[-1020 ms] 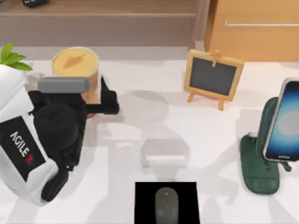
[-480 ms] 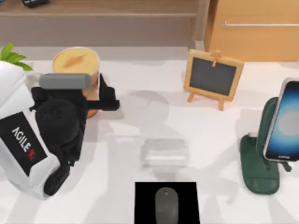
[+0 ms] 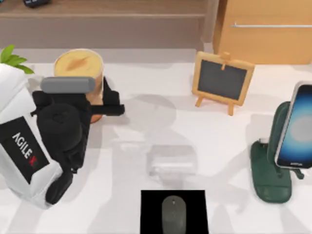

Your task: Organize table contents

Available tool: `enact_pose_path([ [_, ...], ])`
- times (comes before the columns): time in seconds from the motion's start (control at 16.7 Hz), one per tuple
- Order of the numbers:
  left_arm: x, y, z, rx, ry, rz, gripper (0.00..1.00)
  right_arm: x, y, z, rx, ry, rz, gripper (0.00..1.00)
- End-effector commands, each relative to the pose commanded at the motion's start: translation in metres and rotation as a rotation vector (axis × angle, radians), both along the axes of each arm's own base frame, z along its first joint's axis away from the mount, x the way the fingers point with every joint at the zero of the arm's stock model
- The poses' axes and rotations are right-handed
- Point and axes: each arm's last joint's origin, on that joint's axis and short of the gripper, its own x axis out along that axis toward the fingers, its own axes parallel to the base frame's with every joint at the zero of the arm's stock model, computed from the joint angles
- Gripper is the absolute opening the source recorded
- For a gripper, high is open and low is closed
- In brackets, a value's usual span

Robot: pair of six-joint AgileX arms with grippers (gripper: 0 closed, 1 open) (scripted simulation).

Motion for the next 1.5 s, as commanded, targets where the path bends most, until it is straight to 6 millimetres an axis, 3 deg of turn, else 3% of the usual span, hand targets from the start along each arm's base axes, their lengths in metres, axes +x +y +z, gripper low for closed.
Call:
enact_pose_path([
  [0.12, 0.0, 0.0, 0.0, 0.0, 0.0, 0.0, 0.02, 0.0, 0.0, 0.0, 0.0, 0.0, 0.0, 1.0],
  [0.18, 0.0, 0.0, 0.0, 0.0, 0.0, 0.0, 0.0, 0.0, 0.0, 0.0, 0.0, 0.0, 0.0, 1.0],
  [1.26, 0.0, -0.001, 0.009, 0.003, 0.0, -0.001, 0.0, 0.0, 0.0, 0.0, 0.0, 0.0, 0.0, 1.0],
  [1.5, 0.018, -0.009, 0.041, -0.054, -0.116, -0.007, 0.0, 0.0, 0.0, 0.0, 0.0, 0.0, 0.0, 1.0],
])
